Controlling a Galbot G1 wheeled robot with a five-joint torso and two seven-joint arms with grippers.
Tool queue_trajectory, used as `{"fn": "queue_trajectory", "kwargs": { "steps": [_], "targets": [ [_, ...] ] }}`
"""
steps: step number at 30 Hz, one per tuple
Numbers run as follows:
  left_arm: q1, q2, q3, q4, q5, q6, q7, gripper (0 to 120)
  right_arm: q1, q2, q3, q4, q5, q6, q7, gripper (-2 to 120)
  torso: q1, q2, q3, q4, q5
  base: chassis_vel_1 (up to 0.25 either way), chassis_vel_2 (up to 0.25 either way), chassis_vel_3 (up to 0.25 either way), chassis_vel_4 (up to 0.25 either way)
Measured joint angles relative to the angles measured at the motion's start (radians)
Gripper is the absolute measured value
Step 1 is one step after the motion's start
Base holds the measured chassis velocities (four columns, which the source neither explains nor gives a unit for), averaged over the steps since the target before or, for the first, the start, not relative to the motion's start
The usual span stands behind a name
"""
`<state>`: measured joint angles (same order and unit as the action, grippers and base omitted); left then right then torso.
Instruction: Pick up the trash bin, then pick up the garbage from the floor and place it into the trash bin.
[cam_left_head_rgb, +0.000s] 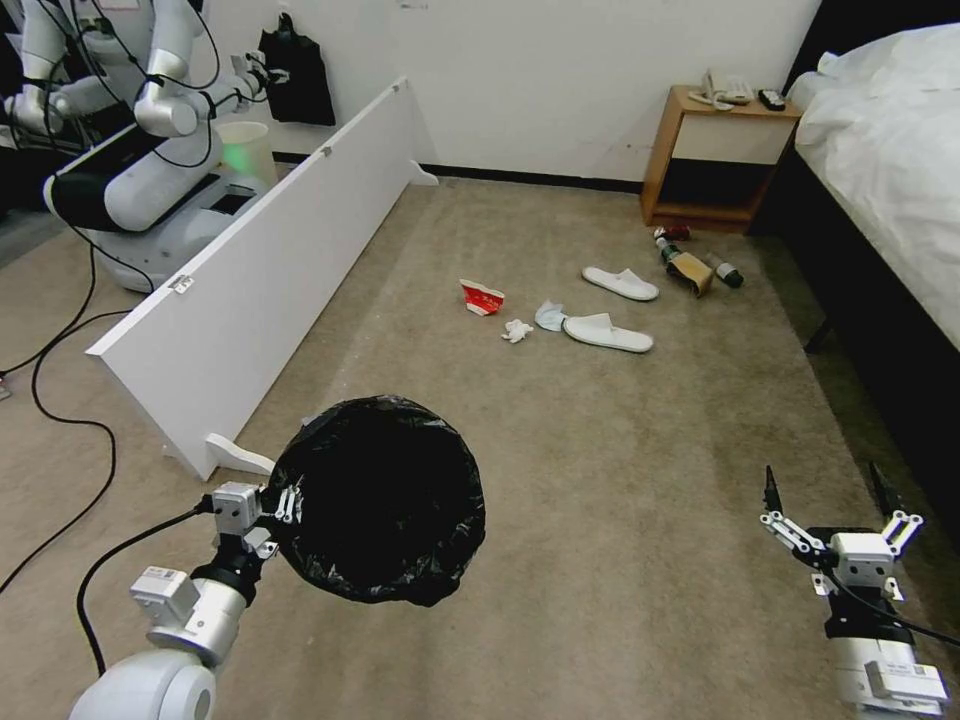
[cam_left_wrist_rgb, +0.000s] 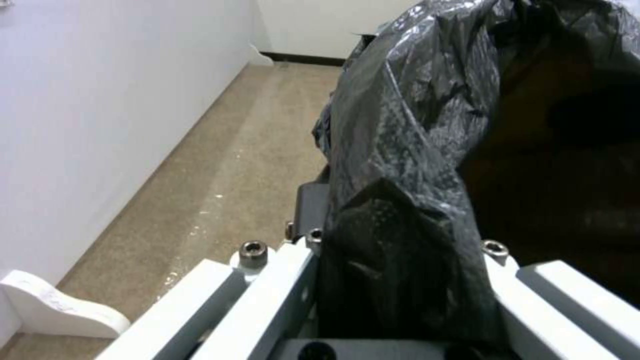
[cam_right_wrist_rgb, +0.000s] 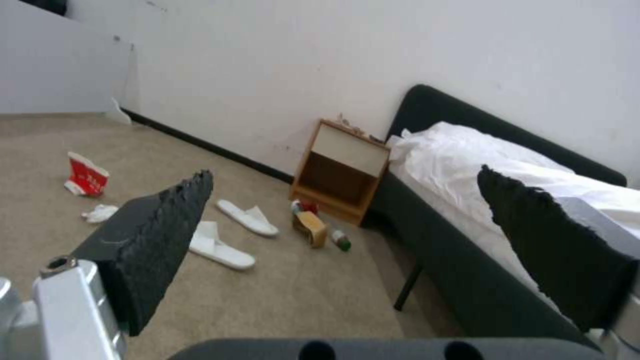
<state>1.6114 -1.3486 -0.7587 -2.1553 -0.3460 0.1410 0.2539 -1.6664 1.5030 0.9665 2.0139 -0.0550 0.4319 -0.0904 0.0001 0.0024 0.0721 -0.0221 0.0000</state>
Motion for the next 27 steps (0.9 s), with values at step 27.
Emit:
{"fn": "queue_trajectory", "kwargs": {
  "steps": [27],
  "targets": [
    [-0.004,0.002,-0.004,0.005,-0.012,0.001,-0.002,4,0.004,0.009,0.005,0.009,0.020,-0.024,-0.018,100,0.000,0.001,0.000,0.0002,-0.0001,0.000,0.000,0.000,0.000]
  ]
}}
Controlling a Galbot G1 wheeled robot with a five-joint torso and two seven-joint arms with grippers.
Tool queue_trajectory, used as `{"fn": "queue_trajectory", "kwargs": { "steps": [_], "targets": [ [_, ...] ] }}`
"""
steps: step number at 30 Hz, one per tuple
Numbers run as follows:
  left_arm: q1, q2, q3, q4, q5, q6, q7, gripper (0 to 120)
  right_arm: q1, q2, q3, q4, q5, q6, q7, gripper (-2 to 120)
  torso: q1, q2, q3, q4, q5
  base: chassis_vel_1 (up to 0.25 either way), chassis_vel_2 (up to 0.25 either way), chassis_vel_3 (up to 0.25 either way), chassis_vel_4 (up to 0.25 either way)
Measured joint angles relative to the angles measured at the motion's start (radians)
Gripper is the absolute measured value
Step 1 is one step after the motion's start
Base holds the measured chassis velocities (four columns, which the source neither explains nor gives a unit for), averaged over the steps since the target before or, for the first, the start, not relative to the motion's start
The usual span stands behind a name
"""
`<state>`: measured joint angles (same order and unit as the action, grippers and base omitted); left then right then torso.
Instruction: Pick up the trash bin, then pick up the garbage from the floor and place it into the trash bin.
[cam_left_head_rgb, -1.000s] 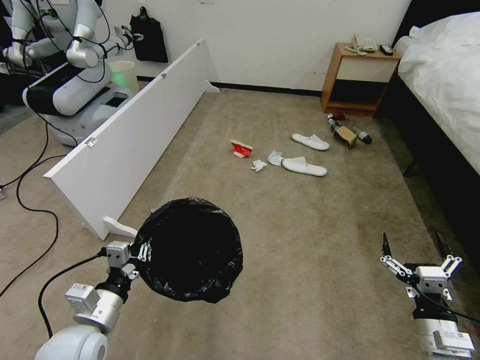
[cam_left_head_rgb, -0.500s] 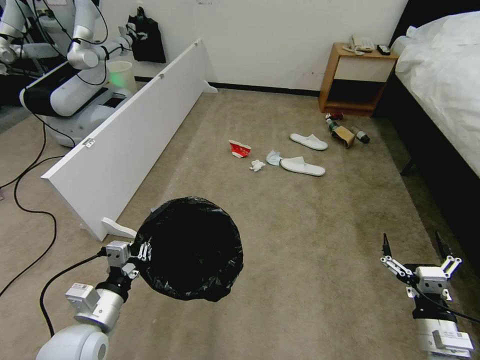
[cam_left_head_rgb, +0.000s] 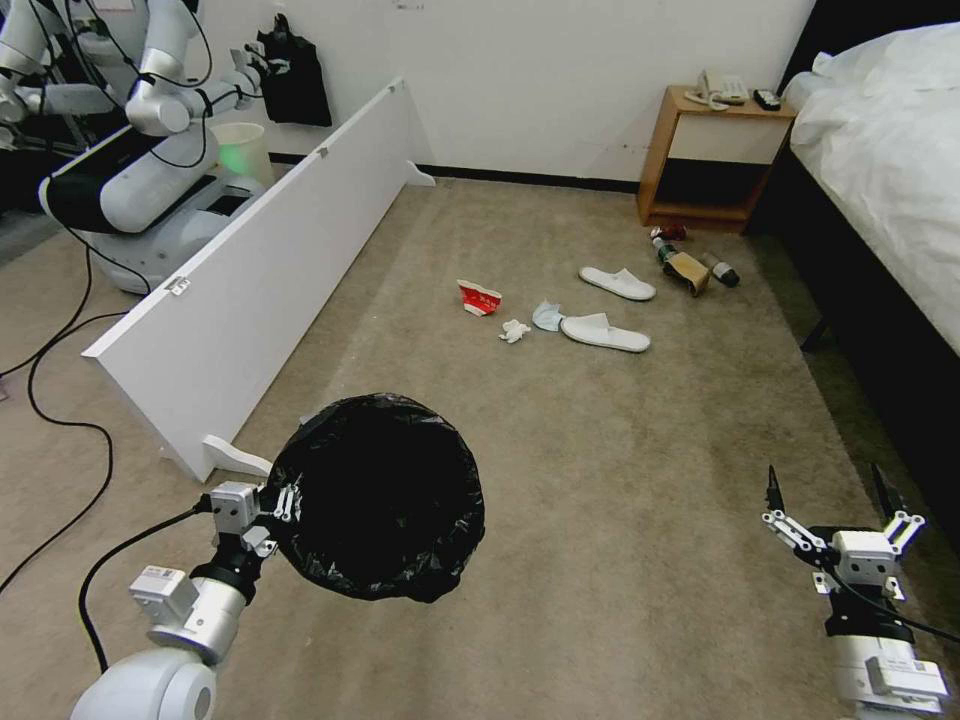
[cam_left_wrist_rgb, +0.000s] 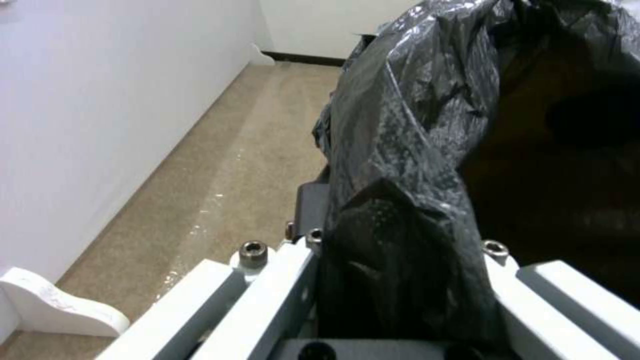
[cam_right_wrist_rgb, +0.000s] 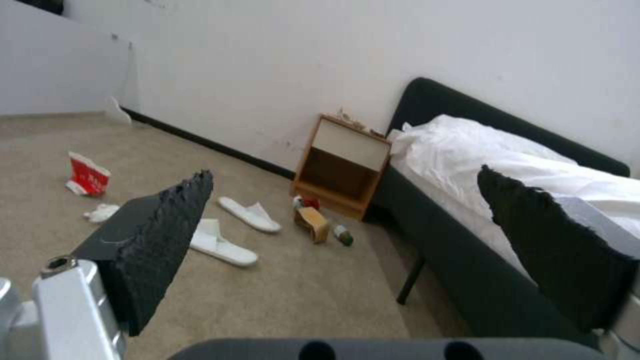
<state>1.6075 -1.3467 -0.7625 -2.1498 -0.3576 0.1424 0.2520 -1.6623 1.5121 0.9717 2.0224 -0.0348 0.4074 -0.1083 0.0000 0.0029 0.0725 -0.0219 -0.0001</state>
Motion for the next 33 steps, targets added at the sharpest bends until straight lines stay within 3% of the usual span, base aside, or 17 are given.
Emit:
{"fn": "queue_trajectory", "kwargs": {
  "steps": [10,33],
  "targets": [
    [0.008,0.003,-0.003,-0.001,-0.007,0.000,-0.003,4,0.000,0.021,-0.005,0.000,0.001,0.010,-0.006,100,0.000,0.000,0.000,0.0000,0.0000,-0.026,0.016,0.017,-0.018],
    [0.009,0.012,-0.005,-0.001,-0.019,-0.006,-0.004,4,-0.003,0.011,-0.002,0.001,0.002,0.011,-0.002,100,0.000,0.000,0.000,-0.0001,0.0001,-0.093,0.095,0.101,-0.096]
  ]
}}
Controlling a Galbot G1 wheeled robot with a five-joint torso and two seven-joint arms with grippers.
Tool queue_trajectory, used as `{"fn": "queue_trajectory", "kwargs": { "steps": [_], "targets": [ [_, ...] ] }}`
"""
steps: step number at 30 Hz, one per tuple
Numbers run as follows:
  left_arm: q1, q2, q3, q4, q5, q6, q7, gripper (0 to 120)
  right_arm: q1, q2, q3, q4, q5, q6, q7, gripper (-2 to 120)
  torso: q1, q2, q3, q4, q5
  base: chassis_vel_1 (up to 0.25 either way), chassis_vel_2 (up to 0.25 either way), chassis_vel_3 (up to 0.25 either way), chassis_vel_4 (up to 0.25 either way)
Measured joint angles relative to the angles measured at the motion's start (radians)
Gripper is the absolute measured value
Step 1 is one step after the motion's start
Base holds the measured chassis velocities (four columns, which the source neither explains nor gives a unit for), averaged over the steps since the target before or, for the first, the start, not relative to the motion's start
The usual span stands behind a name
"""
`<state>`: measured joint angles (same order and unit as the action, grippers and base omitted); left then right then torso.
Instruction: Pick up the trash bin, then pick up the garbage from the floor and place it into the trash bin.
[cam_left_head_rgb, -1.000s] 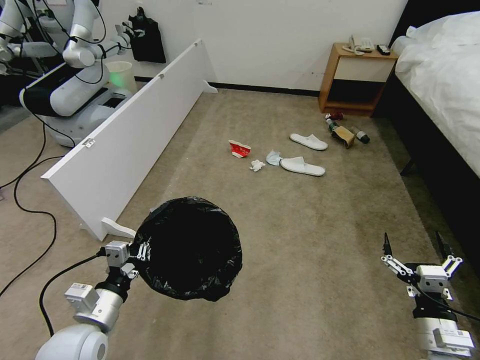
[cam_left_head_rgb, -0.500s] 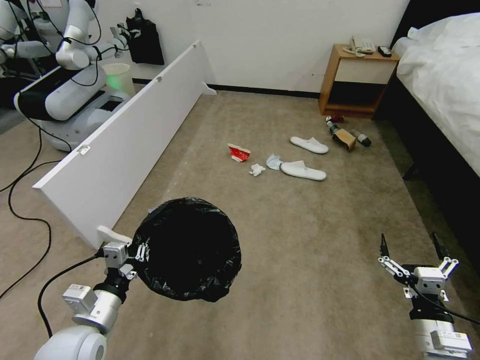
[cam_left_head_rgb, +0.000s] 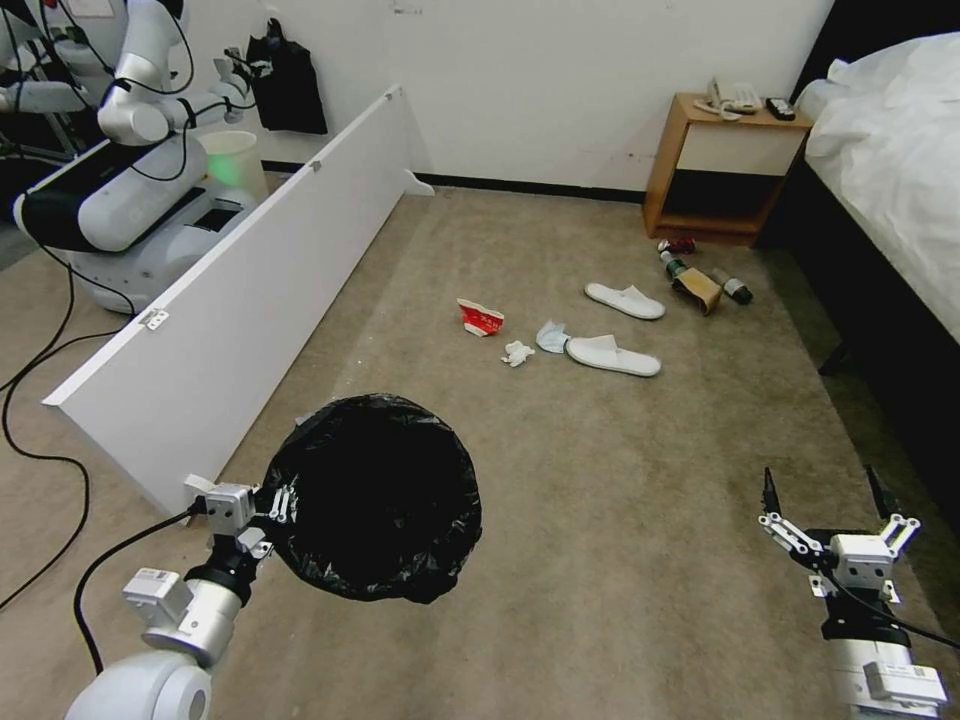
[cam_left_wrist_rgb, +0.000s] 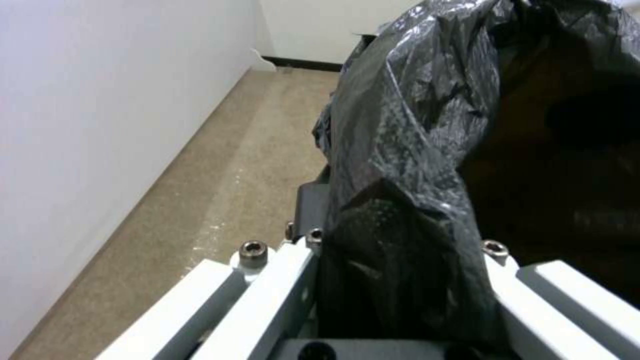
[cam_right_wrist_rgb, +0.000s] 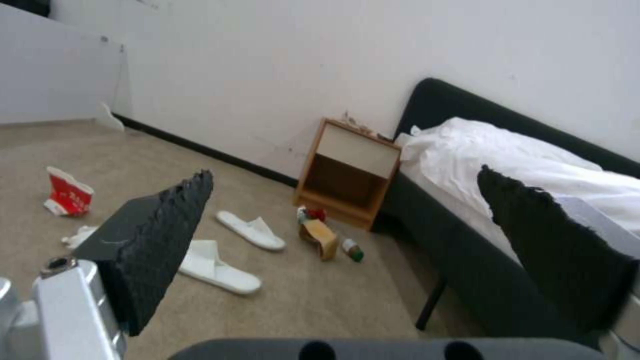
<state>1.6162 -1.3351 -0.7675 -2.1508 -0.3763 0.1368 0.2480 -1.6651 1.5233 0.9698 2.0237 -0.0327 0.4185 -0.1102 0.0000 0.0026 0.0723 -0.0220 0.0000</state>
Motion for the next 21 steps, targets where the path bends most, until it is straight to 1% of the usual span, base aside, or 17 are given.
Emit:
{"fn": "queue_trajectory", "kwargs": {
  "steps": [9,15,21],
  "targets": [
    [0.002,0.004,-0.001,0.001,0.002,-0.001,0.002,4,0.001,-0.002,0.000,-0.001,0.000,0.000,0.001,100,0.000,0.000,0.000,0.0000,0.0000,-0.076,0.070,0.078,-0.077],
    [0.003,0.002,-0.001,0.003,0.003,-0.005,0.004,4,0.000,-0.003,0.001,-0.001,0.001,-0.001,0.001,100,0.000,0.000,0.000,0.0001,0.0000,-0.014,0.021,0.023,-0.020],
    [0.006,-0.003,-0.003,0.004,0.010,-0.011,0.013,4,0.000,-0.004,0.002,-0.001,0.003,-0.001,0.001,100,0.000,0.000,0.000,0.0000,0.0000,-0.043,0.063,0.052,-0.050]
  ]
}}
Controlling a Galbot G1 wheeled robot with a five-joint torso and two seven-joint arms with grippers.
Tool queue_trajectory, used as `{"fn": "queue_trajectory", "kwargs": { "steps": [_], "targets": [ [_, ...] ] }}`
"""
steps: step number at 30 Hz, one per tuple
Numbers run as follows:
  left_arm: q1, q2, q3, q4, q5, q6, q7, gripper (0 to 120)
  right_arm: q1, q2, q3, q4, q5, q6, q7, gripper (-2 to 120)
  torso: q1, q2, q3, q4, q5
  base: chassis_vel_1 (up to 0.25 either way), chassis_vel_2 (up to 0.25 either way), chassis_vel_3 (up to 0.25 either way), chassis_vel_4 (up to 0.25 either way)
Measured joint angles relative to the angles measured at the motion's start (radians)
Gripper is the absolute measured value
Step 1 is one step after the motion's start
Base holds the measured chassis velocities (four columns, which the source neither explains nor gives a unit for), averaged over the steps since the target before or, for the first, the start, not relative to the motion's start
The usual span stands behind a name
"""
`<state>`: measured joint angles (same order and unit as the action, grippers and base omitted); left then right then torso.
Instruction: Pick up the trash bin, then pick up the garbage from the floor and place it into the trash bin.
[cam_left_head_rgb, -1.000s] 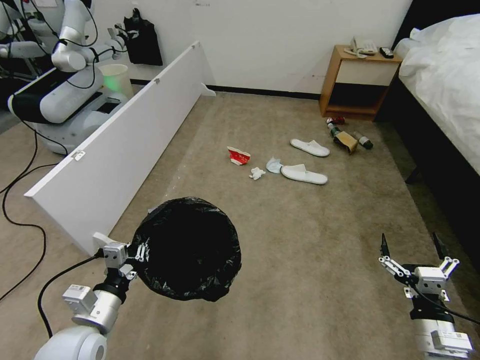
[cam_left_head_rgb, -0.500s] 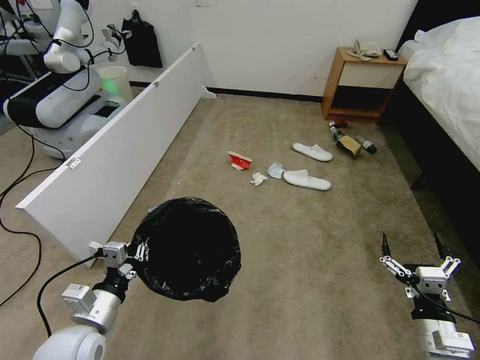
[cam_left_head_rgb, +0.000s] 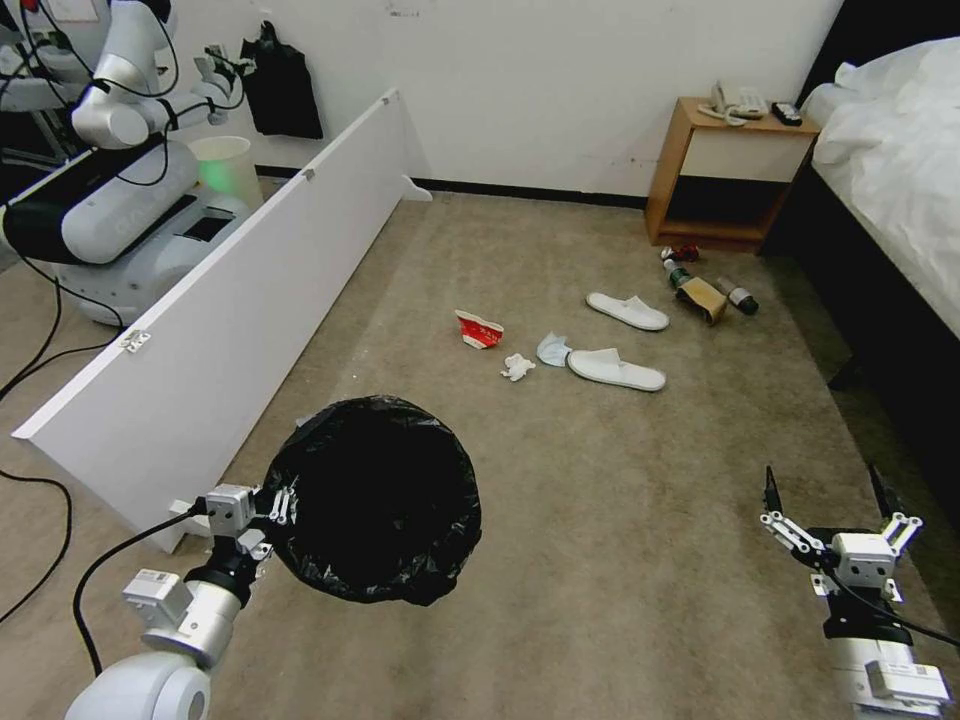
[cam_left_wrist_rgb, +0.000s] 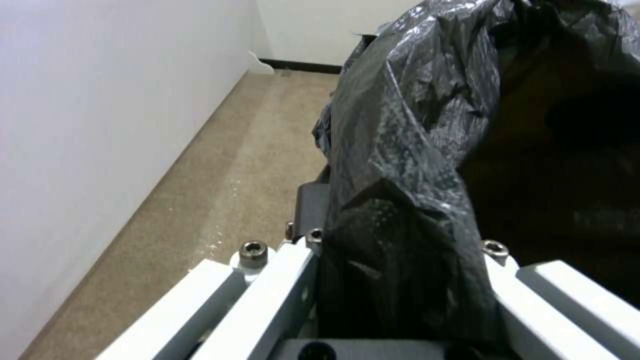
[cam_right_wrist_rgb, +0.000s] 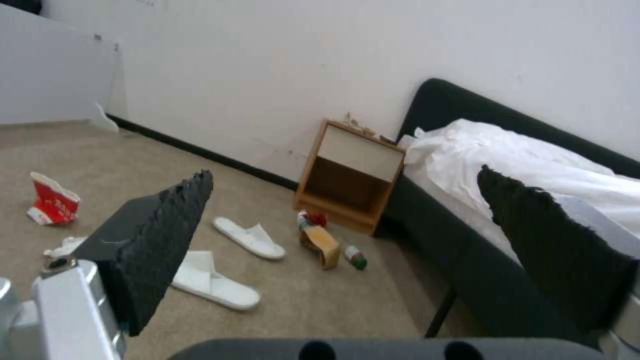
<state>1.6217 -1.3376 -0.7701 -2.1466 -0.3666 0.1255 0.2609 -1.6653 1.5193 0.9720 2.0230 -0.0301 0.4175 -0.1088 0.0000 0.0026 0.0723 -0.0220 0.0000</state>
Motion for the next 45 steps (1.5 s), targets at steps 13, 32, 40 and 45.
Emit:
{"fn": "queue_trajectory", "kwargs": {
  "steps": [13,32,40,45],
  "targets": [
    [0.000,-0.006,-0.003,0.004,0.005,-0.005,0.009,4,0.000,0.000,0.002,-0.001,-0.001,-0.007,0.000,100,0.000,0.000,0.000,0.0000,0.0000,-0.055,0.059,0.068,-0.064],
    [0.000,-0.009,-0.007,0.014,0.006,-0.010,0.013,4,0.006,0.001,0.003,-0.011,-0.004,-0.004,-0.014,100,0.000,0.000,0.000,0.0000,0.0000,-0.060,0.061,0.061,-0.064],
    [-0.001,-0.010,-0.008,0.014,0.009,-0.014,0.011,4,0.006,-0.001,0.003,-0.013,-0.001,-0.004,-0.014,100,0.000,0.000,0.000,0.0000,-0.0001,-0.068,0.073,0.073,-0.073],
    [-0.003,-0.011,-0.008,0.015,0.009,-0.017,0.012,4,0.007,-0.001,0.003,-0.014,0.003,-0.004,-0.014,100,0.000,0.000,0.000,0.0000,0.0000,-0.080,0.069,0.067,-0.064]
  ]
}}
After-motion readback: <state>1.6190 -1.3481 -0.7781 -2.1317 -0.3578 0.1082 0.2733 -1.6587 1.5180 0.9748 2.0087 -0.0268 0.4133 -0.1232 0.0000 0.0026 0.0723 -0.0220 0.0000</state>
